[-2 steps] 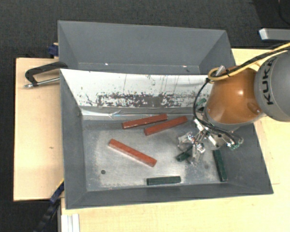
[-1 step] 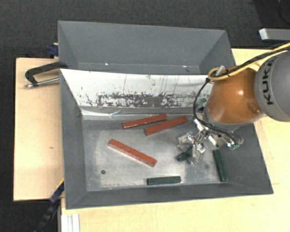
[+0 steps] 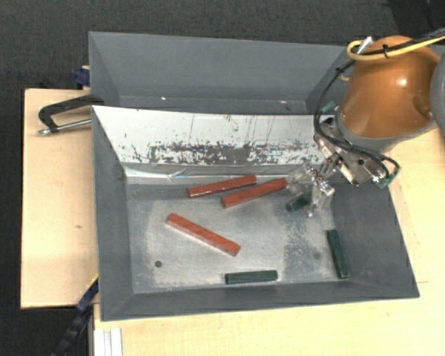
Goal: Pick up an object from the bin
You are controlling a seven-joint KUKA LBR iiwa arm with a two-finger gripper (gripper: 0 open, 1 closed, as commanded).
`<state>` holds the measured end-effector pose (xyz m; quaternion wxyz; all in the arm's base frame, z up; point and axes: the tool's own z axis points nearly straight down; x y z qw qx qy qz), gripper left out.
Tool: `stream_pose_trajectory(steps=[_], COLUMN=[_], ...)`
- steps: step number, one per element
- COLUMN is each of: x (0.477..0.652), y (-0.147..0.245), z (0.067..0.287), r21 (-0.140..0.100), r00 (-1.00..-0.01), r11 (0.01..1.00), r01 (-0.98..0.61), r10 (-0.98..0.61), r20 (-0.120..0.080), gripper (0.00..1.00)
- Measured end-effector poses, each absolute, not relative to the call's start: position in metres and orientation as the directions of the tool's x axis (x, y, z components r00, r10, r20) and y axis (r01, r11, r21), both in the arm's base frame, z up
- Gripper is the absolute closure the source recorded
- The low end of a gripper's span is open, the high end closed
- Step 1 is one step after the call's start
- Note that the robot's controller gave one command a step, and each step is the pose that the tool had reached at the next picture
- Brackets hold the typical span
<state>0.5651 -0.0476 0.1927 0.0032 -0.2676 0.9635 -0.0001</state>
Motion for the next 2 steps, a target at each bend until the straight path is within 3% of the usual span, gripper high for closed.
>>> stream_pose_trajectory(steps=[1,2], x=[0.565,0.59], y=[-0.048,-0.075], z=[0.193,0.306], r21=[-0.001,-0.009], r00=[-0.857,-0.681], r11=[0.857,0.681], r01=[-0.516,-0.732], r10=[-0.516,-0.732], r20=[-0.006,-0.009], gripper=[1.0,1.0])
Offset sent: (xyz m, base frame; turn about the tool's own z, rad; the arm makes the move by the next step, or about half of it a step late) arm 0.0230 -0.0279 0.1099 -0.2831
